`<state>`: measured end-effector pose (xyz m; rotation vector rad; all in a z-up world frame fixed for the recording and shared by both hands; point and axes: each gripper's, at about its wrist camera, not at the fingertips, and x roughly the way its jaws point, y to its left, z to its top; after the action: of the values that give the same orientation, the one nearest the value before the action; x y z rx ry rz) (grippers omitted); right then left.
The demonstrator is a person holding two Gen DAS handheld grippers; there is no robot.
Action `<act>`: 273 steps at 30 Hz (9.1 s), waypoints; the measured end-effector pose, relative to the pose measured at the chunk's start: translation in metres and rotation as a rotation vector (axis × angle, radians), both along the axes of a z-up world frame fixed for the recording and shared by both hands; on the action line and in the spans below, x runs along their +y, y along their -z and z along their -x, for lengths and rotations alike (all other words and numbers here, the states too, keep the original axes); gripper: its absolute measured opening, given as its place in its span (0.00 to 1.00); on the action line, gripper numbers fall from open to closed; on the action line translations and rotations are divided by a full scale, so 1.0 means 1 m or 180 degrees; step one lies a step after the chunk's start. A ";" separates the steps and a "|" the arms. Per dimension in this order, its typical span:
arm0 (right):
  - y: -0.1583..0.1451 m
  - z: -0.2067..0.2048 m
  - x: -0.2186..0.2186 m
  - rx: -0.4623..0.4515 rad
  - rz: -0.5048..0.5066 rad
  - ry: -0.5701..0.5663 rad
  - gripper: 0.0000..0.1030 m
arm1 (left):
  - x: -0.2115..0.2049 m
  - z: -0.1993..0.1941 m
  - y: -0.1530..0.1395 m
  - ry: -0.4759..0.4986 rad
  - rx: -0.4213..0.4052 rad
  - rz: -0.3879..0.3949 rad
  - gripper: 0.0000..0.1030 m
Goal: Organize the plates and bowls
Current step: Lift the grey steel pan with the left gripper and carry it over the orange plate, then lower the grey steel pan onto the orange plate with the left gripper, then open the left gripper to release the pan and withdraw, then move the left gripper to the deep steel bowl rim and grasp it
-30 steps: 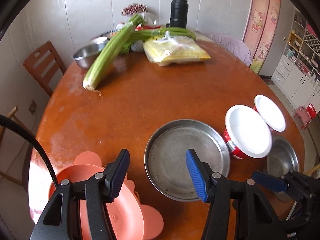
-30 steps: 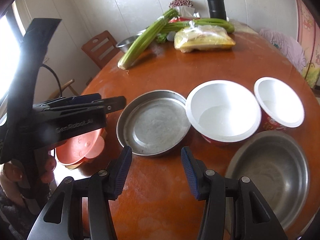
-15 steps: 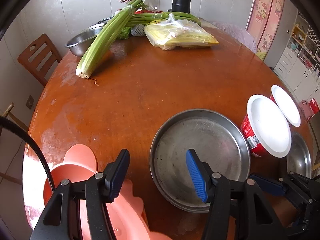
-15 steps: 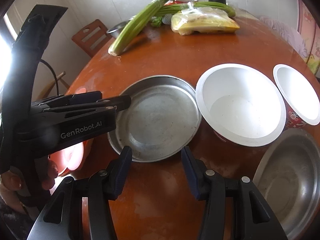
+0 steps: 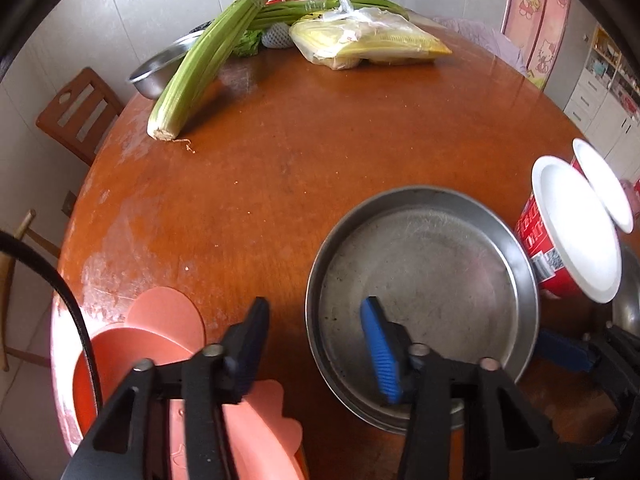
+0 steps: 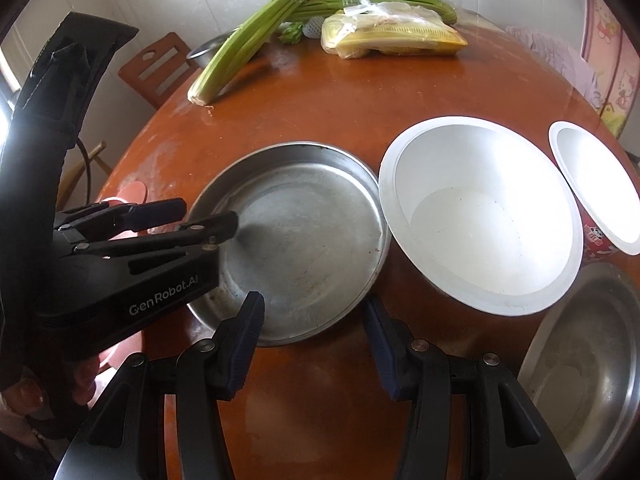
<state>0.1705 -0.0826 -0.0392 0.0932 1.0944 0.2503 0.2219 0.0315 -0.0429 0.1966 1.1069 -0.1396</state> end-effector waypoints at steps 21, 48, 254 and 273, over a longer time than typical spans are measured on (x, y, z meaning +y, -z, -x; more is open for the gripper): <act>-0.028 0.023 0.002 -0.0336 -0.0005 -0.0158 0.51 | 0.001 0.034 -0.039 0.0007 -0.0295 0.0081 0.25; -0.082 0.076 0.026 -0.0842 -0.0004 -0.0467 0.51 | 0.029 0.095 -0.100 -0.0167 -0.0755 0.0157 0.28; -0.080 0.103 -0.211 -0.0889 0.0188 0.0597 0.56 | -0.124 0.117 -0.077 0.0237 -0.0648 0.0786 0.66; -0.026 0.088 -0.216 -0.0486 0.0202 0.0424 0.56 | -0.160 0.098 -0.028 0.0378 -0.0169 0.0774 0.66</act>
<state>0.0827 -0.2991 -0.0129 0.0886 0.9391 0.1012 0.1236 -0.1281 -0.0148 0.0477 1.0159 -0.3709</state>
